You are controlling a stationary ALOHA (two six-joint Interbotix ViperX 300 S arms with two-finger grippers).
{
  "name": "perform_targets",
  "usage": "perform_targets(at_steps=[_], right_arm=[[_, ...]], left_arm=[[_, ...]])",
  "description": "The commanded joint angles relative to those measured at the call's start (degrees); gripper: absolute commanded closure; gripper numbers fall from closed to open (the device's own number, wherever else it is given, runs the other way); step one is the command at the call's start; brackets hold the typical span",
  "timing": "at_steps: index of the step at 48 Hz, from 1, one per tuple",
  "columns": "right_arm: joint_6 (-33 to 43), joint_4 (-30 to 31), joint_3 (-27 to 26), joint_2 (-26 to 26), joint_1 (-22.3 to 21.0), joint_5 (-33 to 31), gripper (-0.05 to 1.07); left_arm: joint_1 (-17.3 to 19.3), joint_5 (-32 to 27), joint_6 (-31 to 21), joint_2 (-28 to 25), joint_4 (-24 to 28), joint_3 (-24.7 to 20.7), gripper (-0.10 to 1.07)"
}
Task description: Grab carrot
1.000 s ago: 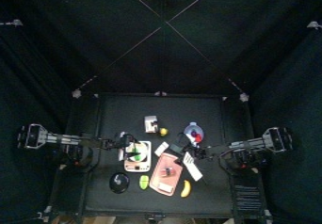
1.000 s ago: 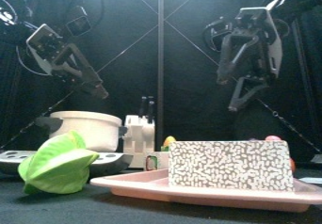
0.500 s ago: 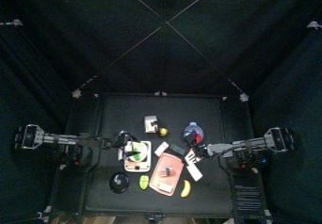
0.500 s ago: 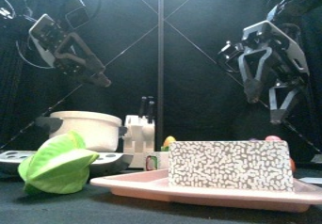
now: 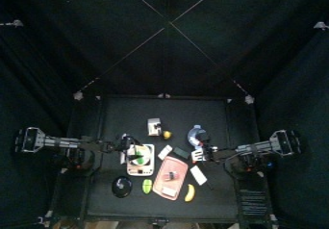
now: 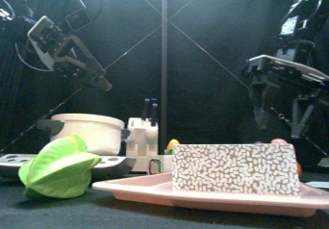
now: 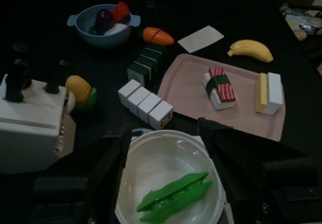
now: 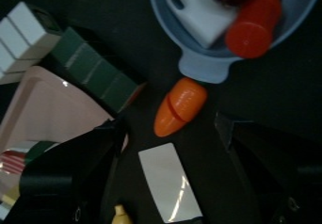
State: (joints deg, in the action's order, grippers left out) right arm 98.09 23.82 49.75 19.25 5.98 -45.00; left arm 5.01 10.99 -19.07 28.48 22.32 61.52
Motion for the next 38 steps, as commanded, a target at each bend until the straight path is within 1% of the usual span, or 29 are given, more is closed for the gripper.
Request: perform_targets(at_steps=[1, 12, 25, 31, 38], right_arm=[[1.2, 0.4, 0.5, -0.1, 0.4, 0.4, -0.02], [2.9, 1.8, 1.5, -3.7, -0.2, 3.7, -0.02], [2.3, 4.0, 0.3, -11.2, -1.0, 5.2, -0.02], [2.3, 4.7, -0.1, -13.0, -1.1, 5.2, -0.02], [2.1, 4.7, -0.1, -13.7, -1.1, 5.2, -0.02]], left_arm=[[-0.1, 0.3, 0.0, 0.1, -0.1, -0.6, 0.05], [0.2, 0.2, 0.0, 0.1, 0.0, -0.4, 0.05], [0.2, 0.3, 0.1, 0.1, 0.0, 0.1, 0.05], [0.3, 0.3, 0.1, 0.1, 0.0, 0.3, 0.05], [0.3, 0.3, 0.1, 0.1, 0.0, 0.3, 0.05]])
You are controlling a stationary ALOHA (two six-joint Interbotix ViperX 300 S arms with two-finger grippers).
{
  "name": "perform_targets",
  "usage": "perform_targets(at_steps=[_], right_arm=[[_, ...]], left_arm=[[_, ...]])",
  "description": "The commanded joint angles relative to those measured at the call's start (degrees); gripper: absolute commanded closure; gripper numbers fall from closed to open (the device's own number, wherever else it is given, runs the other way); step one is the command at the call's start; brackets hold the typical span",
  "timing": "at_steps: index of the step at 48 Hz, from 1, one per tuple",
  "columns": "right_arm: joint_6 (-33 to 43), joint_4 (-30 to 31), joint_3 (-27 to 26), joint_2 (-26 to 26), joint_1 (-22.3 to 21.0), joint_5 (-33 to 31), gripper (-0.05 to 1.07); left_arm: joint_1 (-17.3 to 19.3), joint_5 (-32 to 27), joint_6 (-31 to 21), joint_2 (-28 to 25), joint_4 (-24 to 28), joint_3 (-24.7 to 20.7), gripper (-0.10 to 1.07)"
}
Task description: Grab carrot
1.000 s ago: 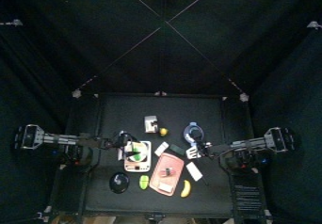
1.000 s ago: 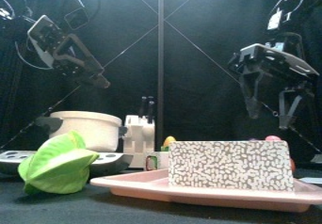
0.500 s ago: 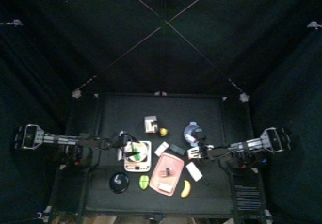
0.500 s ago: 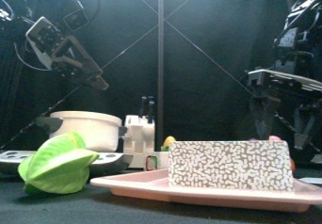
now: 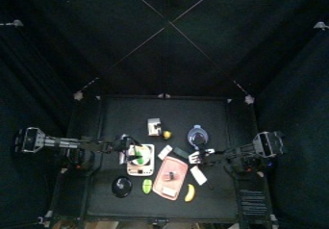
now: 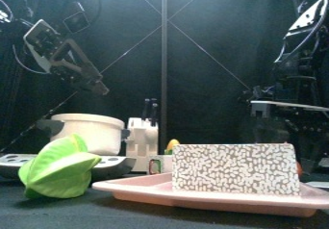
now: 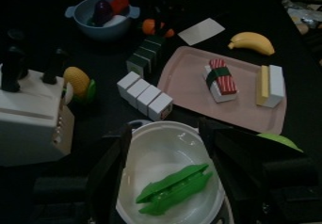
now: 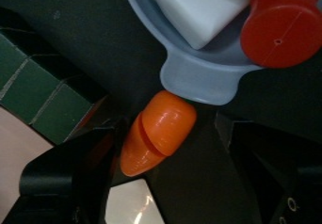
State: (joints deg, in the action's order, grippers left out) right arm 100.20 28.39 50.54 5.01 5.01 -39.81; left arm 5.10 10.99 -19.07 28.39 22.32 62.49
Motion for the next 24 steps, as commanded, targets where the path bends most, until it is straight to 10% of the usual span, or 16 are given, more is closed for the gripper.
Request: perform_targets(at_steps=[1, 24], right_arm=[[-0.2, 0.3, -0.9, 0.4, 0.0, 0.0, -0.02], [-2.2, 0.8, -0.9, -4.5, 0.3, 1.5, -0.02]], left_arm=[[0.2, 0.3, 0.1, 0.2, 0.0, -0.7, 0.05], [0.2, 0.3, 0.1, 0.2, 0.0, -0.6, 0.05]])
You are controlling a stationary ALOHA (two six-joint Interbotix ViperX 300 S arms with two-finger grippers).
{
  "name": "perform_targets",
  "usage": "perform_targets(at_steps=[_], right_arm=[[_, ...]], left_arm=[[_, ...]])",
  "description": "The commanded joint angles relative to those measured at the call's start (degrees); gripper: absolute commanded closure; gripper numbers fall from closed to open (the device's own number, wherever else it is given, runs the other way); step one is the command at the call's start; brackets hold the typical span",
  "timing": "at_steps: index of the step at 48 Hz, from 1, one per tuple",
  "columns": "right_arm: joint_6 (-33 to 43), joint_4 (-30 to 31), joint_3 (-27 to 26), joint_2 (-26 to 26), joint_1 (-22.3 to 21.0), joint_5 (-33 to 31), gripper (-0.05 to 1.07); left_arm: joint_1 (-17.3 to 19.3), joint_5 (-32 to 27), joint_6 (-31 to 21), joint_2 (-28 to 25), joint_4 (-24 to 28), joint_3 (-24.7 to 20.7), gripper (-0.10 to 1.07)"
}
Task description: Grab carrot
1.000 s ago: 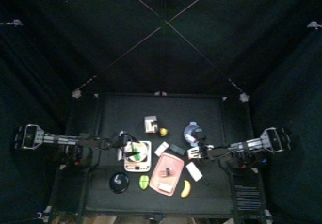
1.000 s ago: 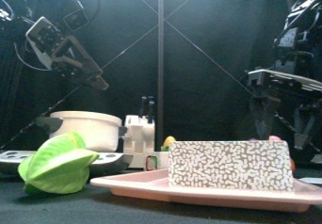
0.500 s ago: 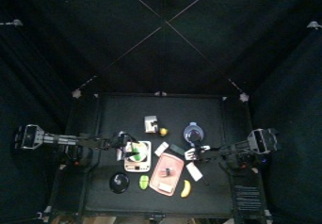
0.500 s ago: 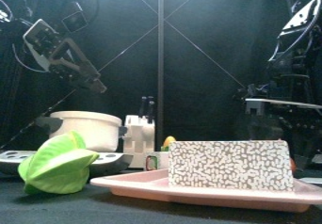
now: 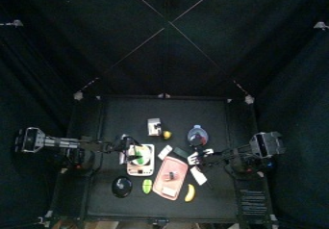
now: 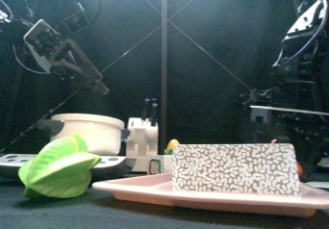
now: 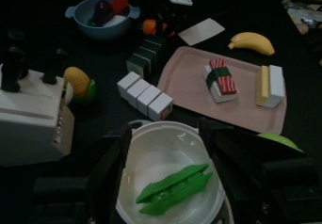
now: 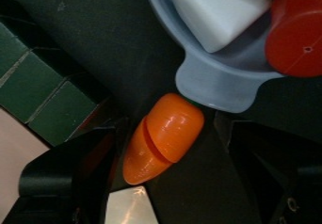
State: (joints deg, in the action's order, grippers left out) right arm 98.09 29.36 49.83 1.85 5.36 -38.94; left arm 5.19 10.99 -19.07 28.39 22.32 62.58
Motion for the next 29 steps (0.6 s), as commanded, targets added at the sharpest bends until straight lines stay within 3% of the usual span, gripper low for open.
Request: perform_targets(at_steps=[1, 29], right_arm=[[-0.1, -0.3, -0.2, -1.5, -0.1, 0.6, -0.02], [0.1, -0.7, 0.1, -1.2, -0.3, 1.3, 0.0]], left_arm=[[0.1, 0.3, 0.1, 0.2, -0.1, -0.7, 0.05], [0.1, 0.3, 0.0, 0.2, -0.1, -0.5, 0.05]])
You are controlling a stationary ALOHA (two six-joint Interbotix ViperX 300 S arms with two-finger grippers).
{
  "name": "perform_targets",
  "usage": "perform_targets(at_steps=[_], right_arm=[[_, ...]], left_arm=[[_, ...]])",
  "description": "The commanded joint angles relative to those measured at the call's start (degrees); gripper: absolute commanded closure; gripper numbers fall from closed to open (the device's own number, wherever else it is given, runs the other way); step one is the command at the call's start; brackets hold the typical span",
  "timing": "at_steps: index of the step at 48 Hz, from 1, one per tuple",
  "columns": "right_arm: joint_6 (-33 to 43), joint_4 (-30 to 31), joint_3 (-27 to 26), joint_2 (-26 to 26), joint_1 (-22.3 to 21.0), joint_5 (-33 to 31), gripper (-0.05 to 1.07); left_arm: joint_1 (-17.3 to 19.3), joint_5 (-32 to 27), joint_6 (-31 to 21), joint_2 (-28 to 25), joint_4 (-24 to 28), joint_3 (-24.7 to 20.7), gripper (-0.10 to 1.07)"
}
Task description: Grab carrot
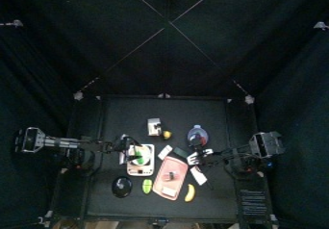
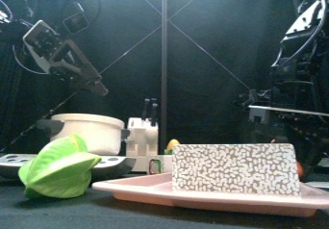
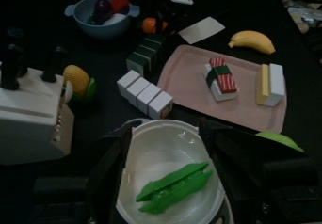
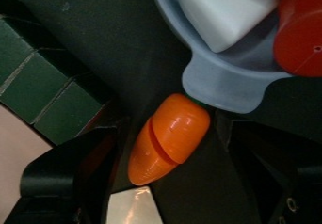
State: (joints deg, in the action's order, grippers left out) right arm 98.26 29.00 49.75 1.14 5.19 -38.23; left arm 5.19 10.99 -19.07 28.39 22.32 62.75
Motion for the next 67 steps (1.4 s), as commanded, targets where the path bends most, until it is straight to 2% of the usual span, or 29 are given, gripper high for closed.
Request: perform_targets(at_steps=[1, 9, 20, 30, 40, 67], right_arm=[[-0.1, -0.4, 0.2, -0.5, -0.1, 0.6, 0.01], [-0.1, -0.4, 0.2, -0.4, 0.0, 0.7, 0.12], [-0.1, -1.1, -0.3, -0.4, 0.1, 0.7, 0.32], [-0.2, -1.1, -1.9, 3.2, 1.0, 0.4, 0.45], [0.0, -1.2, -2.5, 6.2, 2.3, -0.2, 0.46], [-0.2, -1.1, -4.7, 6.8, 3.3, -0.2, 0.46]], left_arm=[[0.1, 0.3, 0.1, 0.2, -0.1, -0.6, 0.05], [0.1, 0.3, 0.1, 0.2, -0.1, -0.6, 0.05], [0.1, 0.3, 0.0, 0.2, -0.1, -0.6, 0.05], [0.1, 0.3, 0.0, 0.2, -0.1, -0.5, 0.05], [0.1, 0.3, 0.0, 0.2, -0.2, -0.6, 0.05], [0.0, 0.3, 0.0, 0.2, -0.2, -0.5, 0.05]])
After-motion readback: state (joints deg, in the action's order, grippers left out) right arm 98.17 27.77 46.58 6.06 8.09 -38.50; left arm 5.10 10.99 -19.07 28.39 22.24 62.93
